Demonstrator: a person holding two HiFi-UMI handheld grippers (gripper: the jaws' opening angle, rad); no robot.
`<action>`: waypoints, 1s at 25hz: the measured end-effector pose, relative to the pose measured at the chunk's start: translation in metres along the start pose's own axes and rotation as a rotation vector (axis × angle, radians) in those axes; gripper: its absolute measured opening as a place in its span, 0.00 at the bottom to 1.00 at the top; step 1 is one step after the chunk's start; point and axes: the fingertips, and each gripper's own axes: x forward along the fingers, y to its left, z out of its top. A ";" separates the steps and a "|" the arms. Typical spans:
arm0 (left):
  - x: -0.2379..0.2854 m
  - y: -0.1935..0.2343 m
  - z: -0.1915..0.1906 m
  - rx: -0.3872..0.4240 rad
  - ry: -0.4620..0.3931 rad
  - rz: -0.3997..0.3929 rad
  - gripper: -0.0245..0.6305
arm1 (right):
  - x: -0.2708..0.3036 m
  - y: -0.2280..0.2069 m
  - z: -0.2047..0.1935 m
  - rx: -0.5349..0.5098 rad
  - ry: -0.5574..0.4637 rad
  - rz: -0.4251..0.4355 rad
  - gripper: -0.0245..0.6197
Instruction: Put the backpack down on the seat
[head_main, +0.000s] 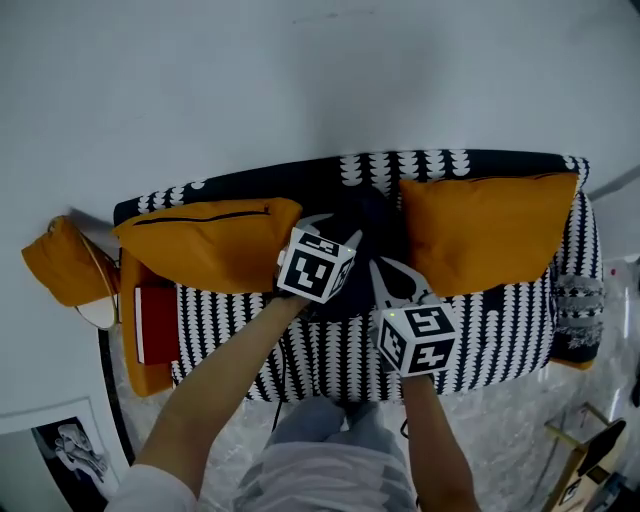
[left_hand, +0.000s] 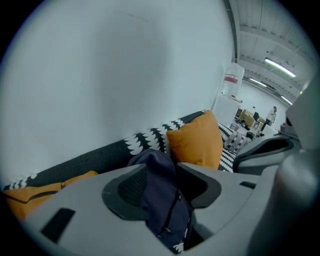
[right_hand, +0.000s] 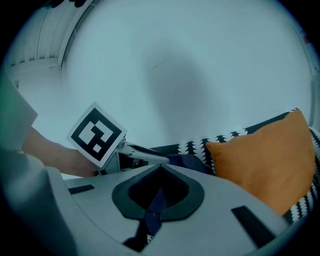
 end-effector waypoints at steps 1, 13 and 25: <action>-0.005 -0.005 -0.001 0.008 -0.003 -0.005 0.32 | -0.004 0.002 0.002 -0.003 -0.004 -0.001 0.04; -0.083 -0.061 -0.001 -0.088 -0.158 -0.056 0.28 | -0.057 0.039 0.018 -0.058 -0.035 0.003 0.04; -0.177 -0.090 0.006 -0.168 -0.347 -0.027 0.20 | -0.112 0.097 0.037 -0.156 -0.088 0.049 0.04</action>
